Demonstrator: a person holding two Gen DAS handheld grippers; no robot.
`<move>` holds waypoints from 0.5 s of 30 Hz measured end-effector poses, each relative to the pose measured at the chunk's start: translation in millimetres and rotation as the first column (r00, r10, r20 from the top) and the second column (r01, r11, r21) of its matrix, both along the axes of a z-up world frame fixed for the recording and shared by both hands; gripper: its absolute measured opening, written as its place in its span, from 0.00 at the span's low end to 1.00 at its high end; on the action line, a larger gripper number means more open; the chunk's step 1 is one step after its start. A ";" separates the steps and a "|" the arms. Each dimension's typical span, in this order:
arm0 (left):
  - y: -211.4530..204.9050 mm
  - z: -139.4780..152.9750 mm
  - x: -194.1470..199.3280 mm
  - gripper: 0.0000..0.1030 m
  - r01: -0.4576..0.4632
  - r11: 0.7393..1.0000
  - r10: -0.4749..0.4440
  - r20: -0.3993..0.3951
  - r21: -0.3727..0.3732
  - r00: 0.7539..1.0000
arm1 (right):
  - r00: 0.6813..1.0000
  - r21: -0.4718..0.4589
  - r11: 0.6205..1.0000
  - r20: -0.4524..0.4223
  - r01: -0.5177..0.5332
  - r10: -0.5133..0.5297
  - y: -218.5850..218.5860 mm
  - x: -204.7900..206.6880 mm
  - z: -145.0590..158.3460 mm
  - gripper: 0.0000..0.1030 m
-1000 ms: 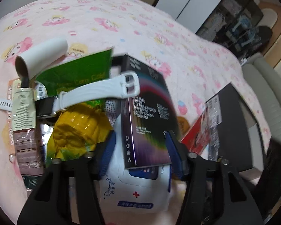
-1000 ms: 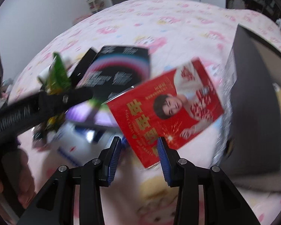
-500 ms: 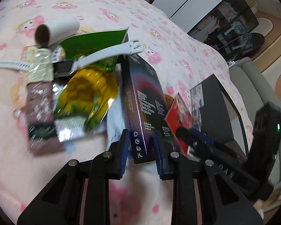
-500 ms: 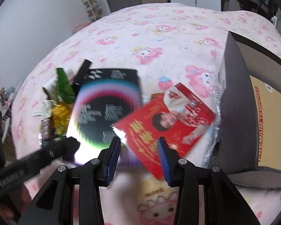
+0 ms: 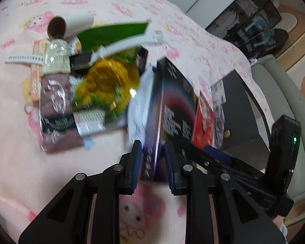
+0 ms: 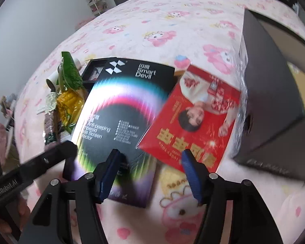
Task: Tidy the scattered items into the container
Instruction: 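Grasp the black Smart Devil box with the left tool and lift it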
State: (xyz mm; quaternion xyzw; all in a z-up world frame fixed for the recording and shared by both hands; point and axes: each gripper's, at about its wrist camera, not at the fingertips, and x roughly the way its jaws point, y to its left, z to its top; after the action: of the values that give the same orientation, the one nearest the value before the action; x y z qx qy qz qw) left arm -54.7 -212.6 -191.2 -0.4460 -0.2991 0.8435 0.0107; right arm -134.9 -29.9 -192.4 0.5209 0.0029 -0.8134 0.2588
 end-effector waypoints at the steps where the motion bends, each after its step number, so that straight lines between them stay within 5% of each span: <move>1: 5.1 1.1 3.9 0.21 0.009 1.000 -0.008 0.005 -0.015 1.000 | 1.000 -0.022 1.000 0.016 -0.007 0.007 2.0 0.0 -1.5 0.59; 5: 20.8 4.6 21.0 0.21 0.035 0.998 -0.033 0.035 -0.050 0.999 | 0.993 -0.132 0.991 0.110 -0.033 0.048 8.0 6.3 -5.7 0.55; 15: 18.1 15.3 46.4 0.24 0.048 0.998 -0.046 0.061 -0.030 0.997 | 0.980 -0.185 0.981 0.178 -0.058 0.091 23.8 46.4 -6.9 0.53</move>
State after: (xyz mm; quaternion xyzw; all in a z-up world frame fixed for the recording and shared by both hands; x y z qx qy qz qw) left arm -8.3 -194.5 -175.9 -0.4782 -0.2754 0.8338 0.0147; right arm -88.5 -6.1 -199.3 0.5685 -0.0748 -0.7480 0.3342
